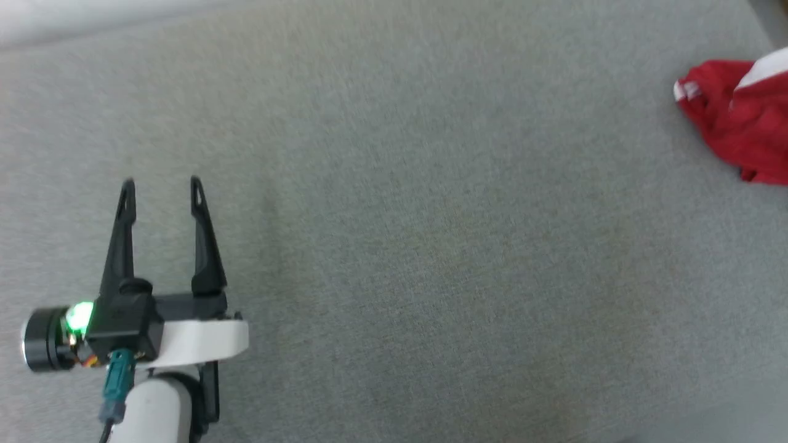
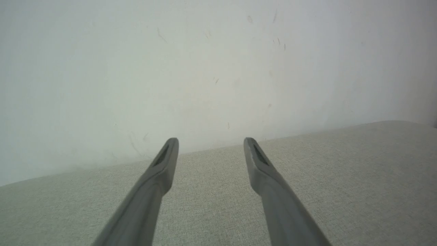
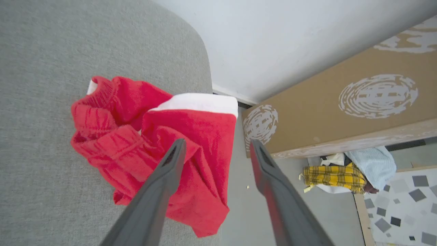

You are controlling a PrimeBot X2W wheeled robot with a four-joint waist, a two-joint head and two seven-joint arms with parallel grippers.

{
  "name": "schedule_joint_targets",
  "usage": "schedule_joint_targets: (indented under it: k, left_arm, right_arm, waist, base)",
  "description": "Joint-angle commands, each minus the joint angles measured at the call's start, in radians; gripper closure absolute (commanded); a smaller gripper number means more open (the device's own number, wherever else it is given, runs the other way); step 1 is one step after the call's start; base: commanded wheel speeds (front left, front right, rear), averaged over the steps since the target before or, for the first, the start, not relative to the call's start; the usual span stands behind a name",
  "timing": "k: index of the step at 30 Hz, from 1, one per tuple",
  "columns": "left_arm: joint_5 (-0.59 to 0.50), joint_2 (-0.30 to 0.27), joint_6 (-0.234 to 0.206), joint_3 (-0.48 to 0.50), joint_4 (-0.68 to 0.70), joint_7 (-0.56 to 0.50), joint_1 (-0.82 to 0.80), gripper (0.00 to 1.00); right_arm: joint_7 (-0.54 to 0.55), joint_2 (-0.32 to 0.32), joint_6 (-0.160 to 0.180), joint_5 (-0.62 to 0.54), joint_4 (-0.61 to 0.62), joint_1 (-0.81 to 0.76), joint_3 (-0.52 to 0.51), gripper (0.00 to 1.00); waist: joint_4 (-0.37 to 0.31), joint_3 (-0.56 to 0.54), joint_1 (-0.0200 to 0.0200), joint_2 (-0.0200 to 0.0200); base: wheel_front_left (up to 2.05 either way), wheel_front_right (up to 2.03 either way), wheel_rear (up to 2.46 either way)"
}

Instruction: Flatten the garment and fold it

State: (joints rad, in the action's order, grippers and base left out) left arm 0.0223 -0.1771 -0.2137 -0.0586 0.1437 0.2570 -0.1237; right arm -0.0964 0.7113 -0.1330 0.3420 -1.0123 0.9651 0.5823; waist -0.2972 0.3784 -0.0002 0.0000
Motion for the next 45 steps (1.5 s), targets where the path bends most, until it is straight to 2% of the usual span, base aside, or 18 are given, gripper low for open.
schedule_joint_targets:
  k: [1, 3, 6, 9, 12, 15, 18, 21, 29, 40, 41, 45]
  left_arm:
    - [0.015, 0.009, -0.007, 0.011, -0.006, 0.005, 0.022, 0.0]
    - [0.036, 0.023, -0.005, 0.029, -0.011, 0.005, 0.045, 0.0]
    - [0.046, 0.037, -0.002, 0.055, -0.019, 0.005, 0.083, 0.0]
    - [0.057, 0.056, 0.007, 0.07, -0.03, 0.005, 0.115, 0.0]
    - [0.063, 0.07, 0.021, 0.081, -0.055, 0.005, 0.139, 0.0]
    - [0.06, 0.08, 0.036, 0.092, -0.081, 0.005, 0.157, 0.0]
    - [0.056, 0.089, 0.048, 0.1, -0.096, 0.005, 0.172, 0.0]
    - [0.048, 0.094, 0.061, 0.104, -0.103, 0.005, 0.181, 0.0]
    - [0.013, 0.105, 0.084, 0.083, -0.104, 0.005, 0.206, 0.0]
    - [-0.005, 0.11, 0.095, 0.057, -0.094, 0.005, 0.21, 0.0]
    - [0.002, 0.109, 0.091, 0.059, -0.097, 0.0, 0.203, 1.0]
    - [0.003, 0.109, 0.09, 0.058, -0.097, -0.002, 0.203, 1.0]
  right_arm:
    - [-0.049, 0.018, 0.002, -0.015, 0.019, 0.004, -0.012, 0.0]
    - [-0.125, 0.029, 0.002, -0.038, 0.044, 0.009, -0.054, 0.0]
    - [-0.162, 0.003, 0.002, -0.073, 0.128, -0.015, -0.162, 0.0]
    - [-0.165, -0.046, 0.002, -0.122, 0.328, -0.103, -0.313, 0.0]
    - [-0.165, -0.145, 0.002, -0.178, 0.542, -0.258, -0.458, 0.0]
    - [-0.165, -0.261, 0.002, -0.223, 0.728, -0.418, -0.555, 0.0]
    - [-0.165, -0.361, 0.002, -0.242, 0.863, -0.551, -0.604, 0.0]
    - [-0.165, -0.432, 0.002, -0.236, 0.943, -0.657, -0.612, 0.0]
    - [-0.165, -0.569, 0.002, -0.209, 1.015, -0.906, -0.611, 0.0]
    - [-0.165, -0.619, 0.002, -0.22, 1.03, -1.002, -0.634, 0.0]
    - [-0.161, -0.617, 0.0, -0.217, 1.025, -0.995, -0.634, 1.0]
    - [-0.159, -0.617, 0.0, -0.218, 1.025, -0.995, -0.634, 1.0]
  waist:
    - [0.039, -0.102, 0.0002, 0.0]
    - [0.056, -0.137, 0.0002, 0.0]
    - [0.081, -0.182, 0.0002, 0.0]
    - [0.112, -0.222, 0.0002, 0.0]
    - [0.145, -0.26, 0.0002, 0.0]
    - [0.175, -0.29, 0.0002, 0.0]
    - [0.2, -0.309, 0.0002, 0.0]
    - [0.22, -0.32, 0.0002, 0.0]
    - [0.252, -0.34, 0.0002, 0.0]
    - [0.283, -0.349, 0.0002, 0.0]
    - [0.28, -0.347, 0.0003, 0.0]
    - [0.282, -0.348, 0.0003, 0.0]
  base:
    - [0.0, 0.0, 0.0]
    - [0.0, 0.0, 0.0]
    - [0.0, 0.0, 0.0]
    - [0.0, 0.0, 0.0]
    - [0.0, 0.0, 0.0]
    - [0.0, 0.0, 0.0]
    - [0.0, 0.0, 0.0]
    - [0.0, 0.0, 0.0]
    - [0.0, 0.0, 0.0]
    - [0.0, 0.0, 0.0]
    - [0.0, 0.0, 0.0]
    - [0.0, 0.0, 0.0]
